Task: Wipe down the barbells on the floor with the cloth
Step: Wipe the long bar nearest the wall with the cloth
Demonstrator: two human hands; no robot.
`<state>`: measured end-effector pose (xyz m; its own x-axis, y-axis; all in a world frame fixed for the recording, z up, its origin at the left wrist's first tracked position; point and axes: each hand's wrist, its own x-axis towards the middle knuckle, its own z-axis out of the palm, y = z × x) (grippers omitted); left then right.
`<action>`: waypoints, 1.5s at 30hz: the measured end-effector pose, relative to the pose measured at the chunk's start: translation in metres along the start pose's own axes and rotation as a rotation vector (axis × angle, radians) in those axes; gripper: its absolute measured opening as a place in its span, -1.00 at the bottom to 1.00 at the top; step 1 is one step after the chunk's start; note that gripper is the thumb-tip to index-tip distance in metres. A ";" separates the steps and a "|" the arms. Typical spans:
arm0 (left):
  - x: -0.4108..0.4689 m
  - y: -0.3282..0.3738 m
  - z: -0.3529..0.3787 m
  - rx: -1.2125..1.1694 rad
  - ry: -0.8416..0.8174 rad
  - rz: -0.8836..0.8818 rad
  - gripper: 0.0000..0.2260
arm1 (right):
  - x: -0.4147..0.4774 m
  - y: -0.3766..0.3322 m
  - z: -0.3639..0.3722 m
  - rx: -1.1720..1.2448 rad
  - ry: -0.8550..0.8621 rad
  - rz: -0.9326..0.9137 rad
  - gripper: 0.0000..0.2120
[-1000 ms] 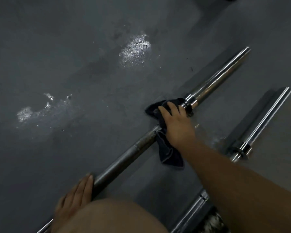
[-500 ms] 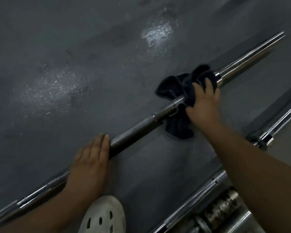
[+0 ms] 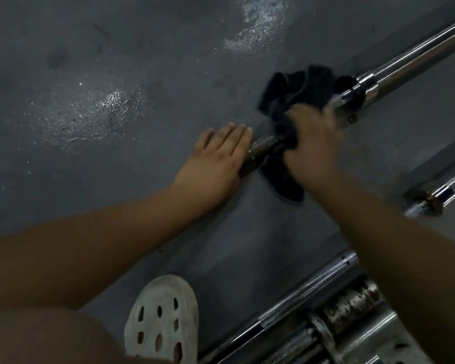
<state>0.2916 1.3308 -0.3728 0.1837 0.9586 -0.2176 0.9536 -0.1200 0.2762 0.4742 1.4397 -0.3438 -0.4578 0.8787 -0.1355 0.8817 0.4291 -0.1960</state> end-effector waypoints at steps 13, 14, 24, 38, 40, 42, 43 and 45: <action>0.024 -0.055 -0.022 -0.157 0.083 -0.120 0.01 | 0.030 -0.015 0.007 0.134 0.030 0.038 -0.38; 0.026 -0.064 -0.031 -0.126 0.104 -0.127 0.01 | 0.029 -0.032 0.008 0.145 -0.038 -0.042 -0.37; 0.023 -0.063 -0.035 0.049 0.203 -0.264 -0.29 | 0.093 -0.041 -0.009 0.126 0.002 0.015 -0.52; 0.046 -0.113 -0.054 -0.135 0.109 -0.374 -0.05 | 0.090 -0.103 -0.004 0.177 -0.218 -0.285 -0.35; 0.042 -0.114 -0.052 -0.146 0.100 -0.374 -0.04 | 0.086 -0.092 -0.005 0.143 -0.329 -0.504 -0.27; 0.039 -0.113 -0.048 -0.118 0.064 -0.367 -0.02 | 0.109 -0.048 -0.012 0.078 -0.253 -0.490 -0.25; 0.038 -0.112 -0.046 -0.107 0.051 -0.357 -0.02 | 0.122 -0.023 -0.015 0.074 -0.182 -0.404 -0.27; 0.033 -0.105 -0.044 -0.109 0.030 -0.335 -0.04 | 0.138 0.020 -0.023 0.082 -0.043 -0.209 -0.36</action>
<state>0.1872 1.3868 -0.3680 -0.1440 0.9475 -0.2855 0.9284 0.2292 0.2925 0.4313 1.5745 -0.3439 -0.6358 0.7618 -0.1244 0.7555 0.5811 -0.3024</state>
